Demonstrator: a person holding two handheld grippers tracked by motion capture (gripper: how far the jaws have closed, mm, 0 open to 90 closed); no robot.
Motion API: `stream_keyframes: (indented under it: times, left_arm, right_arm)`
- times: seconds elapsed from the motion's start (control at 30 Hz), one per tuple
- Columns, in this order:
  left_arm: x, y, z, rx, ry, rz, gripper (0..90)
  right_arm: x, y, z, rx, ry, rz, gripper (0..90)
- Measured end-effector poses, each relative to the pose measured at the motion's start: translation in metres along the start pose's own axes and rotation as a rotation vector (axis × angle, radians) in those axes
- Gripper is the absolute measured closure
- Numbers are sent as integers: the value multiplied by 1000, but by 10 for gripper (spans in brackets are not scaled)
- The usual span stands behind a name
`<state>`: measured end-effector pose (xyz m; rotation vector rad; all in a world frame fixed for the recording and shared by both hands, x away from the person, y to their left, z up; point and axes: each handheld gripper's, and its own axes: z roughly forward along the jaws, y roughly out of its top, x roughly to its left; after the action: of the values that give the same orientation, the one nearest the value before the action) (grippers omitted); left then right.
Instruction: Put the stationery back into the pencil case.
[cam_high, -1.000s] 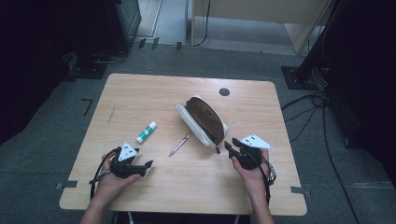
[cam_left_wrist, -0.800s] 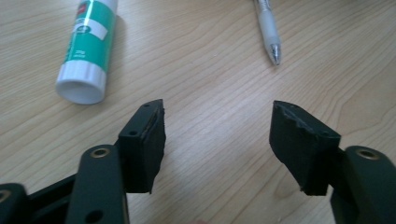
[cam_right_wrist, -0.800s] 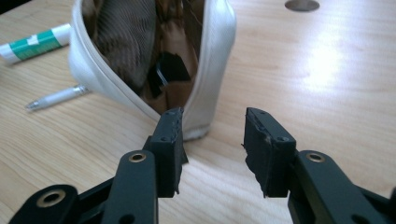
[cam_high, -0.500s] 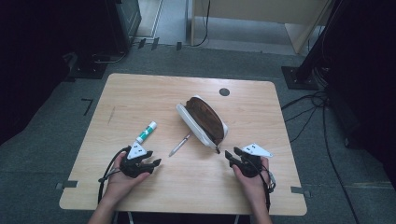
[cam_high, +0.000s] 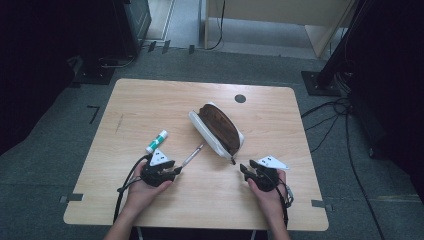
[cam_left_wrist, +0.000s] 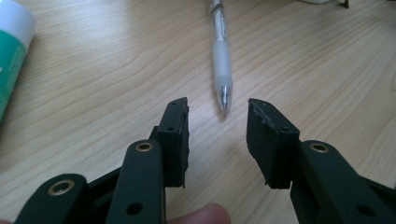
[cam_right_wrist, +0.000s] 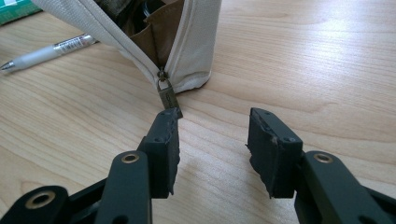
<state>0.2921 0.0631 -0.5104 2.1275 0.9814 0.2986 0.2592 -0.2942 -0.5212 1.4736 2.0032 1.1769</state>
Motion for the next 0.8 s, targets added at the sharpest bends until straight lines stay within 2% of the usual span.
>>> stream_keyframes:
  times: [0.07, 0.23, 0.27, 0.37, 0.4, 0.63, 0.8]
  left_arm:
    - [-4, 6, 8, 14, 12, 0, 617]
    - [-7, 13, 16, 32, 30, -1, 659]
    - [-7, 14, 17, 34, 37, 1, 696]
    - [-8, 16, 18, 35, 25, 15, 793]
    - [-9, 16, 19, 39, 18, 32, 812]
    - [-5, 13, 15, 50, -31, 24, 822]
    - [-12, 6, 9, 51, -66, 4, 821]
  right_arm:
    - [0, 0, 0, 4, 0, -6, 533]
    - [0, 0, 0, 6, 3, -3, 532]
    - [0, 0, 0, 6, 4, -4, 531]
    - [1, -1, 0, 7, 5, -9, 530]
    - [1, -1, 0, 8, 5, -8, 530]
    - [6, -1, 0, 9, 10, -15, 530]
    - [15, -2, 2, 12, 28, -33, 530]
